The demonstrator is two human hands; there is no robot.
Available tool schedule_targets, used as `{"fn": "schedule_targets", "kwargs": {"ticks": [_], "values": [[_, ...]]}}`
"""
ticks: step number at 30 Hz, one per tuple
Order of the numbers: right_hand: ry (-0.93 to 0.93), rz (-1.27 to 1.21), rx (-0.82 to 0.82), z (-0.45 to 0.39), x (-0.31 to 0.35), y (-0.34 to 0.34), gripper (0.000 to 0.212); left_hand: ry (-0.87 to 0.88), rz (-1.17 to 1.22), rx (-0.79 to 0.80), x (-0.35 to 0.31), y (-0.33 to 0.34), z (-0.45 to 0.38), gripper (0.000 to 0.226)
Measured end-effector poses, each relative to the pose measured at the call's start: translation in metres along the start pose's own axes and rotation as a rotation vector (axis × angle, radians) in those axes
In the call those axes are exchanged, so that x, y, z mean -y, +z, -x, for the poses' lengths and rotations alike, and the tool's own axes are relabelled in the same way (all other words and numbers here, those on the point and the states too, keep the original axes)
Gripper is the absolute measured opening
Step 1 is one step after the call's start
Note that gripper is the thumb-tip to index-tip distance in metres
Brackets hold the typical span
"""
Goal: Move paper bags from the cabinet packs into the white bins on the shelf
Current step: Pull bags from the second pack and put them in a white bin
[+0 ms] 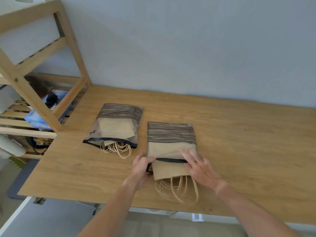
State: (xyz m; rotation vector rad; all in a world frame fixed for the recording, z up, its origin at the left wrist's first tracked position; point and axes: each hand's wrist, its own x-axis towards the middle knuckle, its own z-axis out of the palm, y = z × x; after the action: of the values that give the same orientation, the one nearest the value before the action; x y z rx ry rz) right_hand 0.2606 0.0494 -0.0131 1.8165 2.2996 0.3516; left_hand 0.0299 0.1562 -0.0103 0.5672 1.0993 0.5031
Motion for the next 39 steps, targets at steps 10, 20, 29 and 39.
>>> {"fn": "schedule_targets", "kwargs": {"ticks": [10, 20, 29, 39], "values": [[-0.083, -0.040, -0.031, 0.000, -0.023, -0.024, 0.023, -0.044, -0.122, -0.107, -0.002, 0.020, -0.018, 0.038], [0.060, -0.015, -0.106, 0.028, 0.011, -0.006, 0.013, 0.024, -0.330, -0.164, 0.000, 0.034, -0.021, 0.047], [0.189, -0.041, -0.070, 0.004, 0.042, -0.010, 0.017, 0.055, -0.313, -0.236, 0.006, 0.026, -0.025, 0.059], [0.054, -0.059, -0.138, 0.006, 0.035, -0.007, 0.031, 0.036, -0.146, -0.241, -0.026, 0.004, -0.037, 0.054]]}}
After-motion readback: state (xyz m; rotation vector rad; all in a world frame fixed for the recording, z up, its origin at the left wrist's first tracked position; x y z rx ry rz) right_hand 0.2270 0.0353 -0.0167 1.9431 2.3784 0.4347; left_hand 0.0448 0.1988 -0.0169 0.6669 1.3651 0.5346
